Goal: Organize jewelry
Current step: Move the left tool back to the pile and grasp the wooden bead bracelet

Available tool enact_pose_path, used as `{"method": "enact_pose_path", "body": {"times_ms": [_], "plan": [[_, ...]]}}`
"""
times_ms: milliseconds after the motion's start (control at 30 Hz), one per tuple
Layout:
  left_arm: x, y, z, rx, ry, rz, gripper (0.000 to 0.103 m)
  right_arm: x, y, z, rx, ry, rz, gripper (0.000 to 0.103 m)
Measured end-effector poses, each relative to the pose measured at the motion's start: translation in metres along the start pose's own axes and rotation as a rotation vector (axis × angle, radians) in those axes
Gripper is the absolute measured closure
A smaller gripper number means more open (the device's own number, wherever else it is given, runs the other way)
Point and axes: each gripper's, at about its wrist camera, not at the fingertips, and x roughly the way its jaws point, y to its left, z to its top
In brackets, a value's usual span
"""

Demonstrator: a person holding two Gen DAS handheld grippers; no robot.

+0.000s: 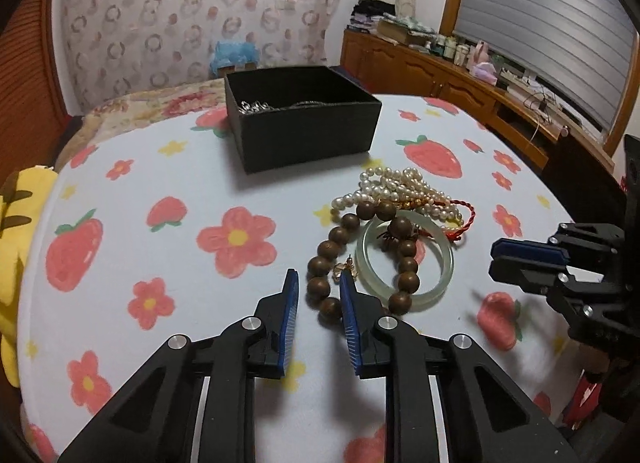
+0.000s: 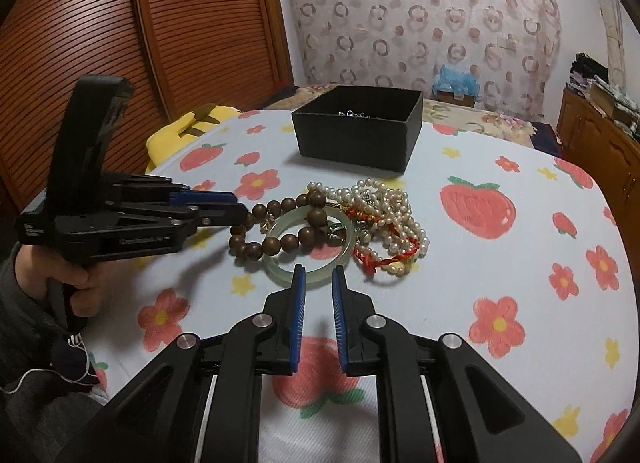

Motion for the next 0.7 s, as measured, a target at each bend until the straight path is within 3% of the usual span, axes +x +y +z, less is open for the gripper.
{"method": "enact_pose_path", "body": {"times_ms": [267, 433, 700], "plan": [[0.017, -0.004, 0.006, 0.020, 0.034, 0.064, 0.088, -0.001, -0.001, 0.000, 0.003, -0.007, 0.005, 0.088], [0.017, -0.002, 0.006, 0.021, 0.033, 0.056, 0.091, -0.001, -0.001, 0.000, -0.005, -0.005, 0.004, 0.088], [-0.028, -0.005, 0.004, 0.003, -0.104, 0.054, 0.091, 0.010, -0.002, 0.008, -0.031, 0.023, -0.005, 0.088]]}}
